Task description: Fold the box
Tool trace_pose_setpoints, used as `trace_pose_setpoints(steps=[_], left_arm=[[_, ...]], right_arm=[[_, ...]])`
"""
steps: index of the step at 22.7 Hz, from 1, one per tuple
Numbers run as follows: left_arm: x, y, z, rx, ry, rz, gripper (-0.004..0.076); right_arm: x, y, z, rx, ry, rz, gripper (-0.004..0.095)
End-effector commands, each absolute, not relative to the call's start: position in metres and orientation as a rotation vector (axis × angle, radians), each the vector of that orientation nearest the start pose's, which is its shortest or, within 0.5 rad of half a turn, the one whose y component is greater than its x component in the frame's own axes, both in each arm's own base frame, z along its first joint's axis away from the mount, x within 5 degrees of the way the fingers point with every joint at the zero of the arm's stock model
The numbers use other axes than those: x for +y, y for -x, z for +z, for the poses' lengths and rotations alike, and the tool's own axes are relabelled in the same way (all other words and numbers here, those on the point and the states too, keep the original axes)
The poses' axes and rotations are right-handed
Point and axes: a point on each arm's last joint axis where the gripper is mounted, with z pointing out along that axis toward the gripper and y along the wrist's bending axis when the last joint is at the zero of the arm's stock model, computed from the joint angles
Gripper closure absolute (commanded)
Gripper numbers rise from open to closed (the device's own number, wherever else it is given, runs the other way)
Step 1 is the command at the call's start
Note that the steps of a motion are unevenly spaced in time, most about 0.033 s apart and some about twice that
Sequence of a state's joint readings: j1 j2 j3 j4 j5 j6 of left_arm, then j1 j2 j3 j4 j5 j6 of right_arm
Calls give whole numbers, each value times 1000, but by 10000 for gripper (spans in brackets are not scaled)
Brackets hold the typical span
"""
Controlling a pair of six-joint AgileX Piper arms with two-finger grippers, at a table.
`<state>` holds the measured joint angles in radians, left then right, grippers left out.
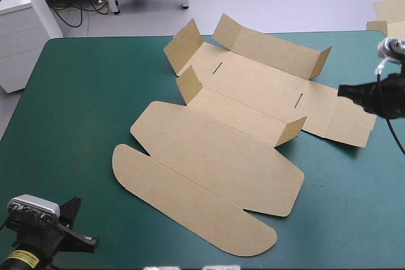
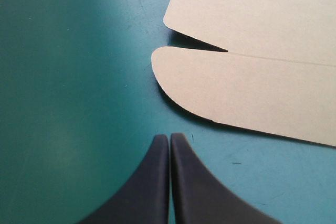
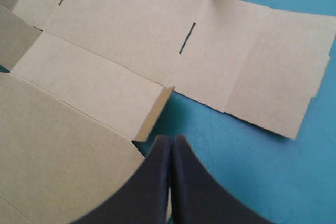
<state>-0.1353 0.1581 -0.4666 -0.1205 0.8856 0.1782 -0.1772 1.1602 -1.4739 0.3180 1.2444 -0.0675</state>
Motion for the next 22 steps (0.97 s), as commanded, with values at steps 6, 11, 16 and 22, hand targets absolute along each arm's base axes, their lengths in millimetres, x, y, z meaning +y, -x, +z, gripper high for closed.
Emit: trace_pose_setpoints(steps=[6,11,16,22], left_arm=[[-13,-33,292,1962,-280,-136,734],[-13,-33,292,1962,-280,-136,734],[-13,-33,292,1962,-280,-136,734],[-13,-33,292,1962,-280,-136,734]], right_arm=[[33,-254,472,2378,-64,319,904],[49,-283,446,2477,-155,279,902],[45,-285,445,2475,-185,223,570],[48,-286,422,2553,-320,283,293]])
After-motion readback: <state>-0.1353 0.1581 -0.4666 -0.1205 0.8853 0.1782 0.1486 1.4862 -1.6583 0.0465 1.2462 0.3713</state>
